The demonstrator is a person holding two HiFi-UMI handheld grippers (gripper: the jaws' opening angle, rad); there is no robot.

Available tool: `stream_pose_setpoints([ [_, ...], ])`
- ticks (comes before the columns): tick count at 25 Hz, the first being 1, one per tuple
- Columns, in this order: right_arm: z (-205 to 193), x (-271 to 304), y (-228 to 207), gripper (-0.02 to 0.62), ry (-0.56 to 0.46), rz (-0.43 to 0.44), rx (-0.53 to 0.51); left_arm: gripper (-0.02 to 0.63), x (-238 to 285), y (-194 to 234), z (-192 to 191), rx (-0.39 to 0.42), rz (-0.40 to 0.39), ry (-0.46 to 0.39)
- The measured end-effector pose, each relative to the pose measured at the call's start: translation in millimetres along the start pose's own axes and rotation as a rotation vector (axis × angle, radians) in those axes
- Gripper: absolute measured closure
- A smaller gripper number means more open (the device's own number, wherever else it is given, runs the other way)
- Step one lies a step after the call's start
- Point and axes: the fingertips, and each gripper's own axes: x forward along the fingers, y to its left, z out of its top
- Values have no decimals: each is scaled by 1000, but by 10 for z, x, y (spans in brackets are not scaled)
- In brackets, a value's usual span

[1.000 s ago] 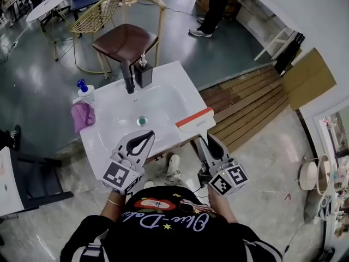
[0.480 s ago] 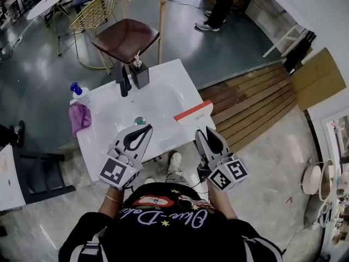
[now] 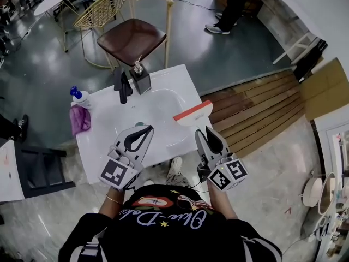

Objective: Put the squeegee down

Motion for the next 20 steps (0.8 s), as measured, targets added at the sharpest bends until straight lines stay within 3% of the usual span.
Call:
stream_pose_setpoints([
  [20,22,577,-469,487,57,71,-7,609,242,320,5,-9,129,26],
])
